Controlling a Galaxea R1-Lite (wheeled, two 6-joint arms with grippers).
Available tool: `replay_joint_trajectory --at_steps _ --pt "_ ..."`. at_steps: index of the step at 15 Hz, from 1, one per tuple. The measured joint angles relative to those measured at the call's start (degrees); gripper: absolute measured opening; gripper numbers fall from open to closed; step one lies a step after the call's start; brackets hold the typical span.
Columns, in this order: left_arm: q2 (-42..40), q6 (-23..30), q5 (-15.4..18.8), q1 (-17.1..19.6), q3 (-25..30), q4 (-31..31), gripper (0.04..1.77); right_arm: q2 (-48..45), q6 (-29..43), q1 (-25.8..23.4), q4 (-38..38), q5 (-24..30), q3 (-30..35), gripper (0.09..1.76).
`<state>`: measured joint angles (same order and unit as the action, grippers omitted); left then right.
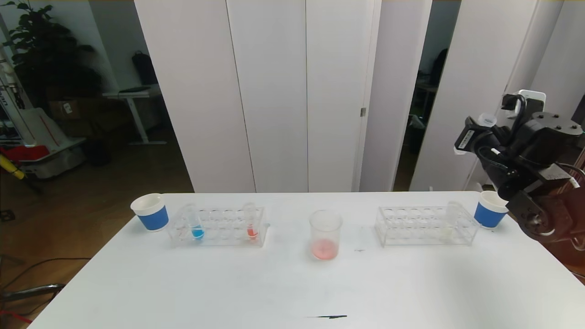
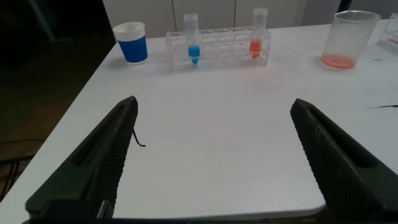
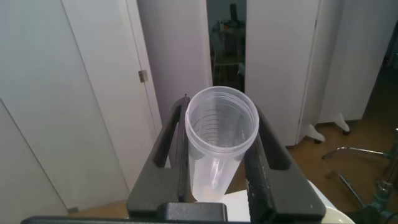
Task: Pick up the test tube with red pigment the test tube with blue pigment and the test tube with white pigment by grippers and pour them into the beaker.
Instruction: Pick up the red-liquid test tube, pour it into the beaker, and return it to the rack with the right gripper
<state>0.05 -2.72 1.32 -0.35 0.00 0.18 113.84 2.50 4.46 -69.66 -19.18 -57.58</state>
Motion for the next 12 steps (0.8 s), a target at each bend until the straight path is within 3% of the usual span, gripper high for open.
replay_joint_trajectory --at_steps 4,12 --pt "0.0 0.0 0.0 0.0 0.0 0.0 1.75 1.7 -0.7 -7.7 -5.6 -0.1 1.2 0.58" --pt "0.0 0.0 0.0 0.0 0.0 0.0 1.75 10.8 -1.8 -12.1 -10.6 0.2 -1.2 0.58"
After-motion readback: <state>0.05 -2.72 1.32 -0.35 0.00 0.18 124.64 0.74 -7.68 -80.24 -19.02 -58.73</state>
